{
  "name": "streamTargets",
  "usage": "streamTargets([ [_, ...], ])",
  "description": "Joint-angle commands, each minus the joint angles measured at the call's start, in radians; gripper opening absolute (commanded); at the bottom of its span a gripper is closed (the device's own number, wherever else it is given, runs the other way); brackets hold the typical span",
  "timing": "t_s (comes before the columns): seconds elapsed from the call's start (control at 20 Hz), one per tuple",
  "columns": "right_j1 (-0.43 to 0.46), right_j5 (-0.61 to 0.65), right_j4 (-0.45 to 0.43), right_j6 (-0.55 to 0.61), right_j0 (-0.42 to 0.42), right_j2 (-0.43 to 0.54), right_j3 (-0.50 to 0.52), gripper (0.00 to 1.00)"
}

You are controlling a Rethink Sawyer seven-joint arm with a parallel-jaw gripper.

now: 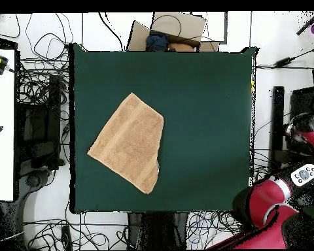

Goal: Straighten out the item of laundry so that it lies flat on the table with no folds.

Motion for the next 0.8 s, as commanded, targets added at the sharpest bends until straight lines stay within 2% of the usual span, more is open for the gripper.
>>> streamTargets([
  [0.05,0.013,0.150,0.263,-0.322,-0.121,-0.163,0.252,1.00],
  [0.2,-0.032,0.206,0.348,-0.240,-0.123,-0.254,0.324,1.00],
  [0.5,-0.221,0.328,0.583,0.064,-0.126,-0.490,0.604,1.00],
  [0.8,-0.377,0.431,0.743,0.262,-0.082,-0.612,0.740,1.00],
])
